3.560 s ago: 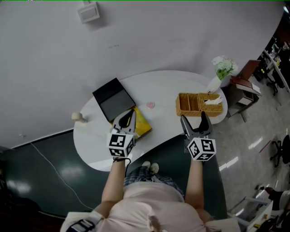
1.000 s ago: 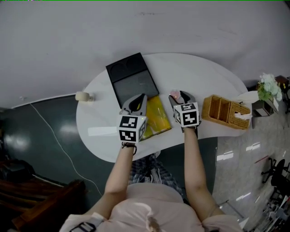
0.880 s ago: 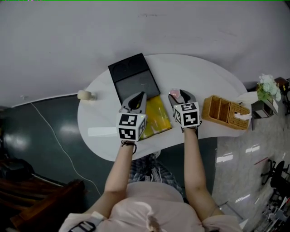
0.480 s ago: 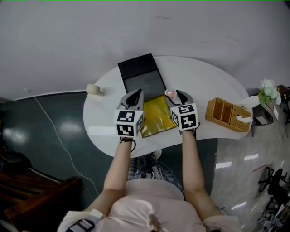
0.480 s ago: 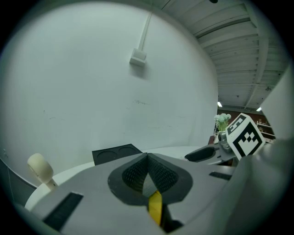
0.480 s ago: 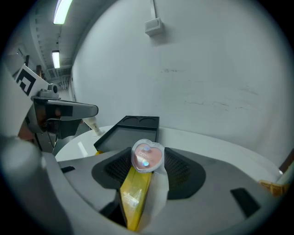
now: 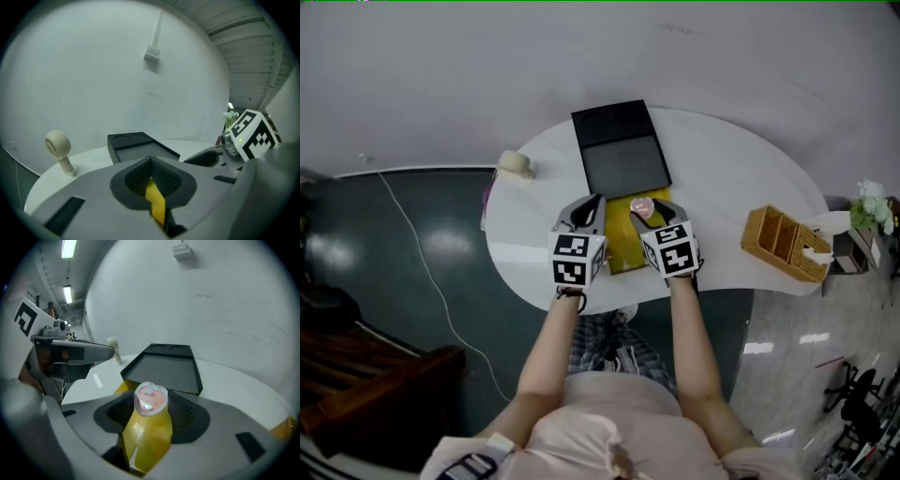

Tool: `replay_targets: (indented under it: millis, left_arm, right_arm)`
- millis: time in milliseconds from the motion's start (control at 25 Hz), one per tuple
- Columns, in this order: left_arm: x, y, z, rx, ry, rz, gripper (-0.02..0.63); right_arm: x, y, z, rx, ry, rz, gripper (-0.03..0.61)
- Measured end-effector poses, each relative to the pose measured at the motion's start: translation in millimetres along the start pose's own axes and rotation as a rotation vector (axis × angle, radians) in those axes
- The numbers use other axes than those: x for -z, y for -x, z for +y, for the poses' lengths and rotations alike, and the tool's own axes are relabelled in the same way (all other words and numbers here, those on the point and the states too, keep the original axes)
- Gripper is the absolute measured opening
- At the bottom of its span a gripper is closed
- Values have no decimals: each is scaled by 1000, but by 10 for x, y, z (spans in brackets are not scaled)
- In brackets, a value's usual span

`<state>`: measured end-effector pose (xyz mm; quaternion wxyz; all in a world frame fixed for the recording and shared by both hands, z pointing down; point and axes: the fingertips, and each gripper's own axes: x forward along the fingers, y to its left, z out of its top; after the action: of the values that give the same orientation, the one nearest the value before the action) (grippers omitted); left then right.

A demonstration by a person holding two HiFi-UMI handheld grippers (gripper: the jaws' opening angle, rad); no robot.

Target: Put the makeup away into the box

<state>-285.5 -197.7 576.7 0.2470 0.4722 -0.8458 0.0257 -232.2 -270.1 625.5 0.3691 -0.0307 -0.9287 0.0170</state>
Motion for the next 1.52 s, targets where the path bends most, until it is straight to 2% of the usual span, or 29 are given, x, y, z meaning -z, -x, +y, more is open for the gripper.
replay_targets:
  millis: [280,520,640,680,800,840,960,1280,1440,1520]
  left_arm:
    - [377,78,33,-2,32,49,26]
    - [419,134,109,-16,45,50,26]
    - [402,158,142,-21,48,47,26]
    - [405,162,156,-24,49,47,26]
    - [422,167,211,-35,56,46,26]
    - [422,171,229,-39,58,46,26]
    - [401,180,283,-50,61,42,26]
    - [341,164,259,-49,53,41,26]
    - [232,192,268,-46,41,18,26]
    - [93,246,287,-44,30,-8,26]
  right_arm:
    - [305,-253,224,-49,34,136,241]
    - [475,-384,286,-71,88,246,241]
    - [518,-419,283,-68,99,266,245]
    - [517,-422,272,-63,99,262,248]
    - [422,-365,284,-79,60,204,381]
    - [376,-318,293,-87,41,182,407]
    - [282,-198,273,-88,18,141,446]
    - [252,-180,220,-89,10,124,451]
    - [97,-9,119,-65,-29,26,441]
    - [-37,174,11,-35,-55,-59,381]
